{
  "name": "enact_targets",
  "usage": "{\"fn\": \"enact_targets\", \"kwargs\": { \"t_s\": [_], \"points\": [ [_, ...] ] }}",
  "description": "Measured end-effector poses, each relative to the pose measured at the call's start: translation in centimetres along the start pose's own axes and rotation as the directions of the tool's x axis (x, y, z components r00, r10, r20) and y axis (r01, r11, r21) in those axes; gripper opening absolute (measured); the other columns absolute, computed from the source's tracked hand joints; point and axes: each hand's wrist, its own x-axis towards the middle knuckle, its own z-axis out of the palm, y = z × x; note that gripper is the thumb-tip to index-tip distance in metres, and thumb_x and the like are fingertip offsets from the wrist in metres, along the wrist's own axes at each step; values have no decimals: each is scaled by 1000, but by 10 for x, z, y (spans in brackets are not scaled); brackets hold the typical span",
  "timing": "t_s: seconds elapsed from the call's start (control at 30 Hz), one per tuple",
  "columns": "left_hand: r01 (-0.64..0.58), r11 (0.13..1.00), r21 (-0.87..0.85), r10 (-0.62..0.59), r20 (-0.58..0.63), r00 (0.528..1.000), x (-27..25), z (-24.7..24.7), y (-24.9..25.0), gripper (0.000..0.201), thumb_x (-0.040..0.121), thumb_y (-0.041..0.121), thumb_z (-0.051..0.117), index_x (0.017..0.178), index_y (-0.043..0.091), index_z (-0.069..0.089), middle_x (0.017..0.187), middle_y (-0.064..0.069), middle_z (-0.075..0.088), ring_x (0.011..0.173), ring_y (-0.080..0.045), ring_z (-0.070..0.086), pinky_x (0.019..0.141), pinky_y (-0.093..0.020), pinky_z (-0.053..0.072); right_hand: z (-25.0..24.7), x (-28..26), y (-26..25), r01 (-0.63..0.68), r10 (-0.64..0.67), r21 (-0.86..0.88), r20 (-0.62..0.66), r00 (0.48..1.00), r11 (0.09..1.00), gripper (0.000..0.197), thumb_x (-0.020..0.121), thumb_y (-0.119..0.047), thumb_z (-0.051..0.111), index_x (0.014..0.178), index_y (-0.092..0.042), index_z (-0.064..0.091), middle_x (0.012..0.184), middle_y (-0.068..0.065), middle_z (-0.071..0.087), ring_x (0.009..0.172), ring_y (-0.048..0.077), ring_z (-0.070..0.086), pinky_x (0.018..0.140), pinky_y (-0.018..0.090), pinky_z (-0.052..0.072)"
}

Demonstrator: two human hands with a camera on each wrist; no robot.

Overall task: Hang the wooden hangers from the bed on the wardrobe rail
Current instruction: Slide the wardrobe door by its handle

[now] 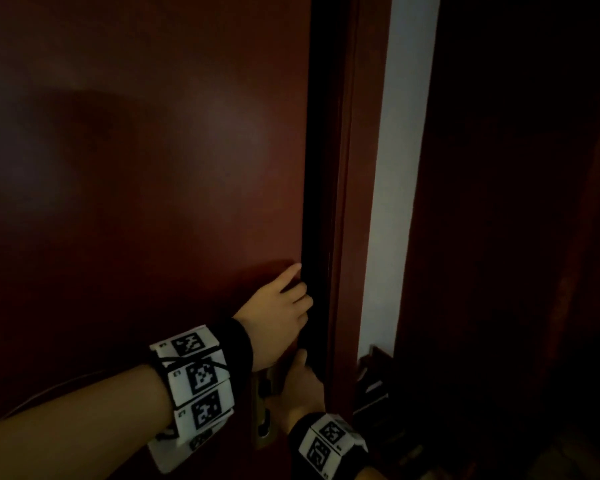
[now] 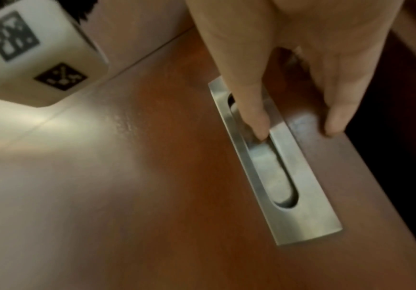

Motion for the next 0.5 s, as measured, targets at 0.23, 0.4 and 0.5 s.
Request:
{"fn": "enact_targets", "kwargs": {
  "t_s": [0.23,0.4,0.5],
  "points": [
    [55,998,-37,-53,41,998,-27,0,0,46,96,26,34,139,9,40,145,-11,33,139,-32,20,106,-50,-22,11,-20,-15,70,-70,-18,25,997,997,84,85,-28,63,148,-16,8,142,10,39,124,26,50,96,32,46],
    [64,995,-72,-58,80,995,-59,7,-10,44,97,26,33,139,12,40,144,-7,33,139,-29,19,110,-49,-19,27,-40,-35,157,-155,-31,59,986,987,87,87,-36,60,149,-18,3,146,11,34,126,27,49,96,32,45],
    [87,992,-88,-78,106,991,-82,12,-14,43,97,25,32,137,12,43,143,-6,35,138,-28,21,112,-48,-18,39,-55,-48,200,-198,-15,72,978,980,86,87,-38,59,150,-20,3,148,10,32,128,27,47,97,32,45]
  ]
}}
